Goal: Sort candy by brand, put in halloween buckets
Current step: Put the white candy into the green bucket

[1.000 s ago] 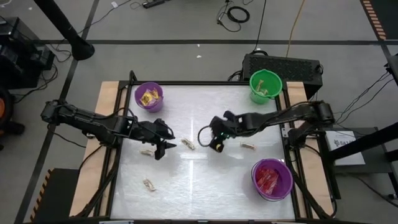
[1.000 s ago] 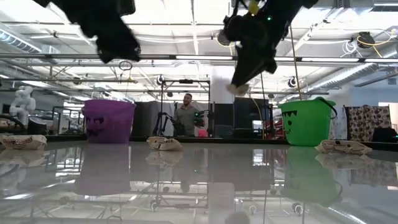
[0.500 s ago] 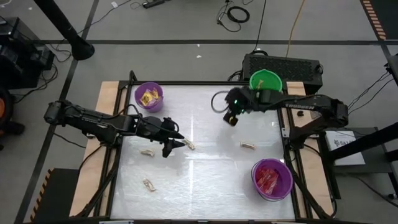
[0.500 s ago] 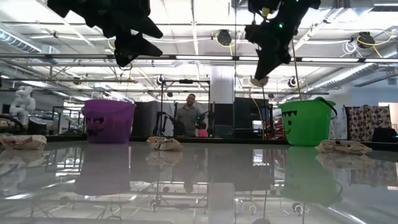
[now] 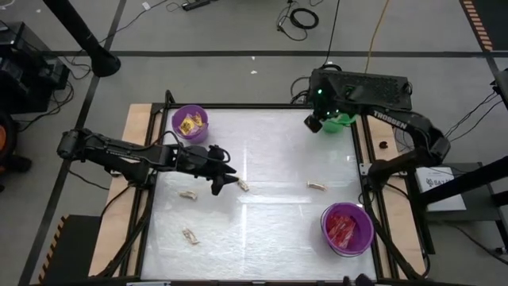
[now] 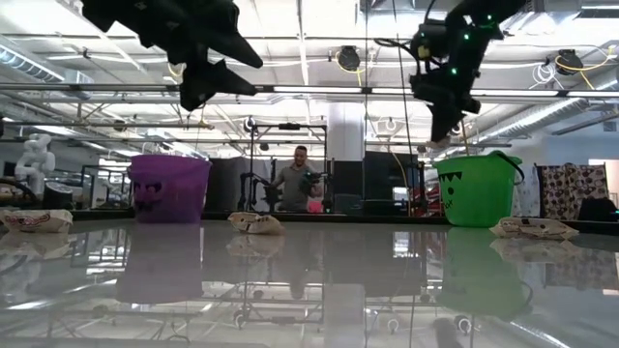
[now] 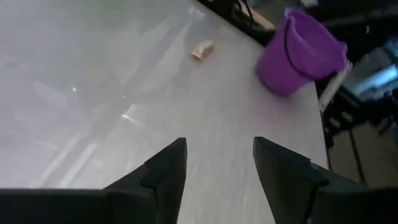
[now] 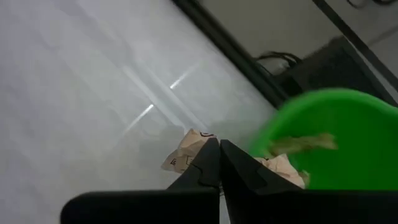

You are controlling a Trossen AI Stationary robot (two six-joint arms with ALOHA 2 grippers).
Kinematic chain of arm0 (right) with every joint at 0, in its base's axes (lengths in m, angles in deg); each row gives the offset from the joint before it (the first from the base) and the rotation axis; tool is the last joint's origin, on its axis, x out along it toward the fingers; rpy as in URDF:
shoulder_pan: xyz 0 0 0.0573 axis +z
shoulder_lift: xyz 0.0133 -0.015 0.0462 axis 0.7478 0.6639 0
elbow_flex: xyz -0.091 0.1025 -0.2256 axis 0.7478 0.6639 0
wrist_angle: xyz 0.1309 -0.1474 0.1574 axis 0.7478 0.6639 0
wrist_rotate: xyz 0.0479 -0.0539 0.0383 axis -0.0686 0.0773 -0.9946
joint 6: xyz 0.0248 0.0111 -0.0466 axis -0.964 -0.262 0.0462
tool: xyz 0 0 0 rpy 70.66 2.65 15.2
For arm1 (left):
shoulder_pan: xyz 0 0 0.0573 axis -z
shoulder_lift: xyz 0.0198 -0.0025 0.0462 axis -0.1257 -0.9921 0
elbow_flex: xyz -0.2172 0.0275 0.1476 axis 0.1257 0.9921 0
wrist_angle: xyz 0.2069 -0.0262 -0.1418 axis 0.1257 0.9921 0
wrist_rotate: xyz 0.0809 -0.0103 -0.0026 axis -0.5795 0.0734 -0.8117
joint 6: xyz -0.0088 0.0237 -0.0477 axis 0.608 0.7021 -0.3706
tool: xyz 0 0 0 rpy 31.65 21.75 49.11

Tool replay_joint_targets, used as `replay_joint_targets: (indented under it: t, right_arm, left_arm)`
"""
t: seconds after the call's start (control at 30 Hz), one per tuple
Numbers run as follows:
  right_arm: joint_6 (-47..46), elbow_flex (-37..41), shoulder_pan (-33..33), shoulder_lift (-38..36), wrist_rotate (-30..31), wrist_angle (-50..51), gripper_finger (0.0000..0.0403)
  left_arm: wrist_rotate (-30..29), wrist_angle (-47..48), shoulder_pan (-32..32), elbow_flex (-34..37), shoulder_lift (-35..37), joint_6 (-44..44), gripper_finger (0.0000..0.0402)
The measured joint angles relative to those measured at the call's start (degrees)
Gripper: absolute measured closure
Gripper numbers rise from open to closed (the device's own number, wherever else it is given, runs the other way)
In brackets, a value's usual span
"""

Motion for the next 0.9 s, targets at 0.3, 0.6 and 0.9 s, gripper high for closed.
replay_joint_targets:
  t: [0.3,0.6,0.9]
  right_arm:
    - [1.16,0.0,-9.96,0.05,0.4,0.46,0.0403]
    - [1.03,-0.02,-17.81,0.09,0.54,0.44,0.0403]
    - [1.96,-0.02,-20.65,0.12,-0.1,1.63,0.04]
  left_arm:
    - [-5.46,-0.51,0.04,0.0,0.02,-4.8,0.021]
    - [-5.67,-0.49,0.11,0.0,0.02,-6.96,0.021]
    - [-8.01,-0.51,0.17,0.0,0.02,-8.47,0.021]
